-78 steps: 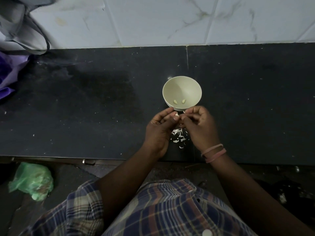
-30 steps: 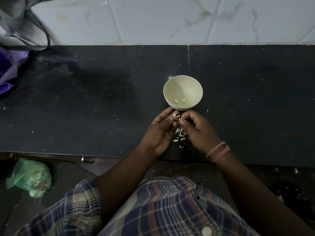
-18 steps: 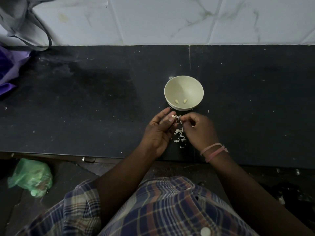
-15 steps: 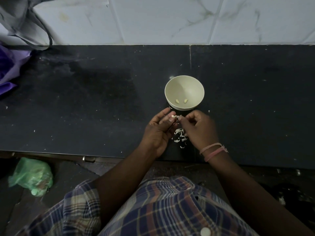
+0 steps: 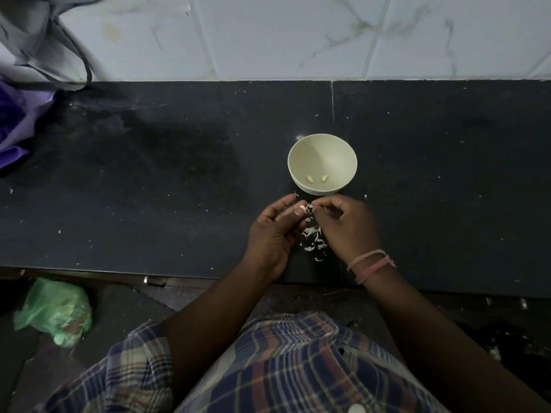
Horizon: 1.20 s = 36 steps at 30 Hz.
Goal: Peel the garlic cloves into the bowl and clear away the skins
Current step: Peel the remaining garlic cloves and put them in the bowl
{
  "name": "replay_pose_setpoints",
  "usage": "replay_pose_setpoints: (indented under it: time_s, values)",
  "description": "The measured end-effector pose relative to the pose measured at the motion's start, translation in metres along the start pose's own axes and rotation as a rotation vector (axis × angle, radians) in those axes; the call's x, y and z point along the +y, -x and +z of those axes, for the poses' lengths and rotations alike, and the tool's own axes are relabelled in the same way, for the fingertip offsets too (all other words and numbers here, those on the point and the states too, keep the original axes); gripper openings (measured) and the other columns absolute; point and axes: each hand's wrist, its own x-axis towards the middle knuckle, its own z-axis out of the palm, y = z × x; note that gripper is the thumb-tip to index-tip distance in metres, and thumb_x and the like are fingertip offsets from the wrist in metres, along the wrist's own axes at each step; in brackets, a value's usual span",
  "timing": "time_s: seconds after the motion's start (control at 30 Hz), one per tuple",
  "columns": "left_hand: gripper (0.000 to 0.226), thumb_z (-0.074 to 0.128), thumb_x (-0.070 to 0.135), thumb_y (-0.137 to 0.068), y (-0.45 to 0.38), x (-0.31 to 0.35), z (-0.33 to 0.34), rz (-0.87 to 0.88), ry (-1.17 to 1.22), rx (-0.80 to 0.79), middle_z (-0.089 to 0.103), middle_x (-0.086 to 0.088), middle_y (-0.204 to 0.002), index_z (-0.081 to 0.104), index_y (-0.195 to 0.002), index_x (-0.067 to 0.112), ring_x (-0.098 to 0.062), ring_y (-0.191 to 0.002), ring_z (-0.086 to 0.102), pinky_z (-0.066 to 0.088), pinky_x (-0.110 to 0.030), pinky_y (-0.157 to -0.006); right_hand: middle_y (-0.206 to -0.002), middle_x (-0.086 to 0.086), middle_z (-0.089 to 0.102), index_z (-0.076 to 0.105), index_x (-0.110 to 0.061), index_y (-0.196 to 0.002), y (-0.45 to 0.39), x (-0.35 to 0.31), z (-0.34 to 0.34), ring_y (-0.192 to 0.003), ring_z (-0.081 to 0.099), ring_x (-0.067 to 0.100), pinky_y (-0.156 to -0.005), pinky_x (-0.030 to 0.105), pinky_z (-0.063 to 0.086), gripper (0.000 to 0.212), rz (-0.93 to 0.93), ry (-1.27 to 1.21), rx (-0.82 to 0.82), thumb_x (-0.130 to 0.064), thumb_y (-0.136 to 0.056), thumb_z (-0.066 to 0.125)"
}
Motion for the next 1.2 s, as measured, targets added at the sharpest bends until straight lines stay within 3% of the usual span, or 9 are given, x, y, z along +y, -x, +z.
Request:
replay_pose_setpoints:
  time_s: [0.33,0.63,0.93,1.2]
  values:
    - [0.032,0.065,-0.008,-0.09,0.0027,0.0002,0.0017,0.062,-0.077,-0.044,0.076,-0.012,-0.109,0.065,-0.118,0.005,-0.02,-0.1,0.074,0.06,-0.031,-0.082,-0.078,-0.003,0.073,0.077,-0.014,-0.085,0.0022,-0.0054,0.0066,-0.076,0.069,0.01,-0.075,0.036,0.058,0.007,0.027,-0.057,-0.007,-0.017,-0.083,0.07]
    - [0.031,0.071,-0.008,-0.085,0.0057,0.0046,0.003,0.175,-0.255,-0.061,0.077,-0.015,-0.106,0.069,-0.111,0.007,-0.023,-0.102,0.073,0.058,-0.037,-0.091,-0.067,-0.003,0.069,0.074,-0.012,-0.081,0.0052,-0.0073,0.0023,-0.058,0.06,0.003,-0.058,0.016,0.048,0.003,-0.029,-0.043,-0.023,-0.014,-0.083,0.072]
    - [0.029,0.07,-0.011,-0.084,0.0055,0.0081,0.0019,0.186,-0.32,-0.093,0.077,-0.017,-0.104,0.07,-0.109,0.004,-0.025,-0.101,0.074,0.059,-0.033,-0.087,-0.052,-0.011,0.057,0.074,-0.016,-0.073,0.0083,-0.0065,-0.0004,-0.049,0.052,0.002,-0.053,0.016,0.041,0.011,-0.088,-0.039,-0.033,-0.013,-0.083,0.07]
    - [0.031,0.068,-0.011,-0.085,0.0092,0.0082,0.0038,0.163,-0.304,-0.125,0.077,-0.017,-0.105,0.069,-0.112,0.005,-0.024,-0.101,0.074,0.059,-0.031,-0.085,-0.058,-0.005,0.063,0.074,-0.016,-0.073,0.0086,-0.0075,-0.0018,-0.053,0.052,0.001,-0.054,0.017,0.043,0.009,-0.068,-0.069,-0.031,-0.014,-0.081,0.072]
